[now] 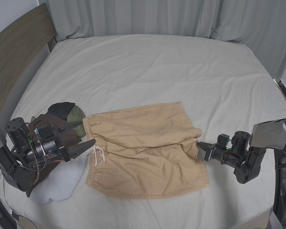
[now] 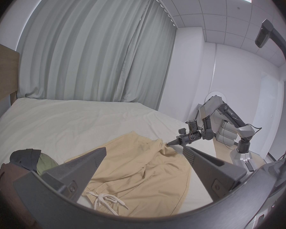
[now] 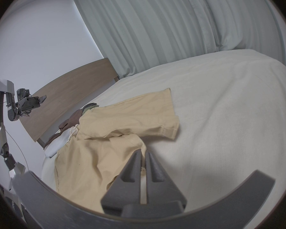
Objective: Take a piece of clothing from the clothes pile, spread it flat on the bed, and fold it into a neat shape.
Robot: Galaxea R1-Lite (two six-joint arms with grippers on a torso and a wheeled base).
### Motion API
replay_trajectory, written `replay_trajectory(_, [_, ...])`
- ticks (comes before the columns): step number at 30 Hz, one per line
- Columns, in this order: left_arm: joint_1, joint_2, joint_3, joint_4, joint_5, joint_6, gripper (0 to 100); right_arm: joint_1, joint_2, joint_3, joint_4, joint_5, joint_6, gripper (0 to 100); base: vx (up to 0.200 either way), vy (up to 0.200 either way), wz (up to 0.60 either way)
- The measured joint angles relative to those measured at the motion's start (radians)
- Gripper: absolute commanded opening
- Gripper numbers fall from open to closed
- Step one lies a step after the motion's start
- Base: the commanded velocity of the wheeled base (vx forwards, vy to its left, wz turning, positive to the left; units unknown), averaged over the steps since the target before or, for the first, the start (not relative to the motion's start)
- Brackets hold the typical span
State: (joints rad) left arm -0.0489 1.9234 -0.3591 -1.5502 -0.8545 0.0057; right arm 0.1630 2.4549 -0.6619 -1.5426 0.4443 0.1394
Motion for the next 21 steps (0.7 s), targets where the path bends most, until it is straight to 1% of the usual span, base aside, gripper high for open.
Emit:
replay_trajectory(14, [0.000,0.000,-0.001,0.000,0.000,-0.001,100,-0.021,0.012,-0.037,-0.002,0.000,0.000,0,0.000,0.000,0.00])
replay_trajectory(20, [0.000,0.000,-0.001,0.000,0.000,-0.001,100,-0.027,0.018,-0.046,-0.002,0.001,-0.025,0,0.000,0.000,0.00])
replay_trajectory(21, [0.000,0.000,0.000,0.000,0.000,-0.001,100,-0.028,0.019,-0.047,-0.001,0.001,-0.026,100,0.000,0.000,0.00])
